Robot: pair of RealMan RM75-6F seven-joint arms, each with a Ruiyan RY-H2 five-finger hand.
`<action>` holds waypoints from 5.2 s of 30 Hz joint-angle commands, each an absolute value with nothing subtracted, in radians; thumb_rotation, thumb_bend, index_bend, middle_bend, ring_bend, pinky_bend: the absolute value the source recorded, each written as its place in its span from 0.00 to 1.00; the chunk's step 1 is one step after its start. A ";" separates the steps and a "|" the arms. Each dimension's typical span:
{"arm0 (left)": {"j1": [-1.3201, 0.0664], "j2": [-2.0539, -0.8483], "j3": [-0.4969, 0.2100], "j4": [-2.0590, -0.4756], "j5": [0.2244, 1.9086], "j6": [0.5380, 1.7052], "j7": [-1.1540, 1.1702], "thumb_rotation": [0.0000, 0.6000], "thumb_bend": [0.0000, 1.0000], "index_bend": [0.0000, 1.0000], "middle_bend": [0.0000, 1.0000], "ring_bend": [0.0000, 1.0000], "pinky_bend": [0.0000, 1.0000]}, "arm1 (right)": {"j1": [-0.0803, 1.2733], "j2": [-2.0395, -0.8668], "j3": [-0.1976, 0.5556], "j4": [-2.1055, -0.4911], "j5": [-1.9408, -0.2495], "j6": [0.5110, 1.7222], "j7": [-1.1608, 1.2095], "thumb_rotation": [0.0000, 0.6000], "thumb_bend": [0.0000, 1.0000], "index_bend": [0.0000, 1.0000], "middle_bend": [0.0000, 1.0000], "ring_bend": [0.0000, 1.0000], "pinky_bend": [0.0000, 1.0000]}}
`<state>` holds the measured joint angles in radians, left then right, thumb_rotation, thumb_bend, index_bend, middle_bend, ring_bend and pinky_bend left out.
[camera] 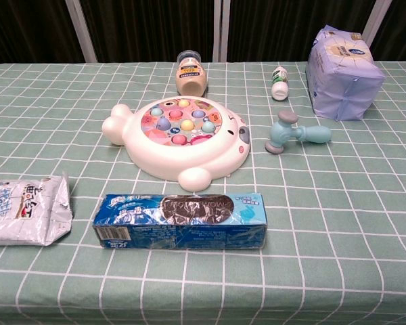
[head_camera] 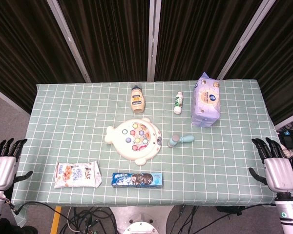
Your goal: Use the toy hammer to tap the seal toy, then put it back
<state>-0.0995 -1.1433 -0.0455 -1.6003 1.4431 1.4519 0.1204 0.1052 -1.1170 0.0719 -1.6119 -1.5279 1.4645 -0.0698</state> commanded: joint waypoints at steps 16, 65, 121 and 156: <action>-0.067 -1.166 -0.040 -1.595 1.470 1.522 0.139 1.00 0.01 0.08 0.13 0.02 0.00 | 0.167 -1.059 0.063 -1.658 -1.578 1.389 0.016 1.00 0.12 0.09 0.15 0.02 0.08; -0.071 -1.157 -0.045 -1.586 1.448 1.483 0.123 1.00 0.01 0.10 0.13 0.02 0.00 | 0.743 -1.544 0.183 -1.226 -1.285 0.756 0.054 1.00 0.18 0.44 0.43 0.29 0.36; -0.056 -1.162 -0.045 -1.577 1.441 1.491 0.121 1.00 0.01 0.10 0.13 0.02 0.00 | 0.974 -1.460 0.237 -1.394 -1.326 0.677 -0.018 1.00 0.56 0.66 0.59 0.48 0.65; -0.046 -1.180 -0.040 -1.544 1.425 1.479 0.092 1.00 0.01 0.09 0.13 0.02 0.00 | 1.133 -1.616 0.259 -1.182 -1.086 0.579 -0.161 1.00 0.56 0.67 0.59 0.48 0.66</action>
